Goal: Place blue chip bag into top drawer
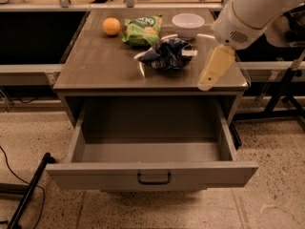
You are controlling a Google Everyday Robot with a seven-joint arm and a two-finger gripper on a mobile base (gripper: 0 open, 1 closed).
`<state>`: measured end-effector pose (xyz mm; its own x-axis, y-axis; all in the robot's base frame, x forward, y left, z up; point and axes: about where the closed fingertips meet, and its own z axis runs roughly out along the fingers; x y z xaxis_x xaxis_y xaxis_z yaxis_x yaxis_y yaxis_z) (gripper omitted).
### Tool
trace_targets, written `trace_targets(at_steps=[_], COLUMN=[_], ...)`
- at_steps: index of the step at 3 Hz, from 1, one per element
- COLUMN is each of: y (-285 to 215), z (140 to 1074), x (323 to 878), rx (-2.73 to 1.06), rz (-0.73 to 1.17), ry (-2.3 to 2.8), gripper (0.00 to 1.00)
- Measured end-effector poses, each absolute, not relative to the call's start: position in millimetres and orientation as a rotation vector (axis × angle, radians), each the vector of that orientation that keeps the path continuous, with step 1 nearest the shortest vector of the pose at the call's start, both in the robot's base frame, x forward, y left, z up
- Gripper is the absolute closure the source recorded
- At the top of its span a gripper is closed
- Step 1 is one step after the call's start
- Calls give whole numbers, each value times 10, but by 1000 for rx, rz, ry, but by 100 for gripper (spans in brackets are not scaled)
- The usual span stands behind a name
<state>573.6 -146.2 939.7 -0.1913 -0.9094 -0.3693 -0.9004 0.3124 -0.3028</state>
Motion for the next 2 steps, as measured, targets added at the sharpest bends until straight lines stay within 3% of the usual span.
trace_targets(at_steps=[2], y=[-1032], z=[9230], x=[6384], rx=[-1593], rz=[-7], ry=[2080], gripper=[0])
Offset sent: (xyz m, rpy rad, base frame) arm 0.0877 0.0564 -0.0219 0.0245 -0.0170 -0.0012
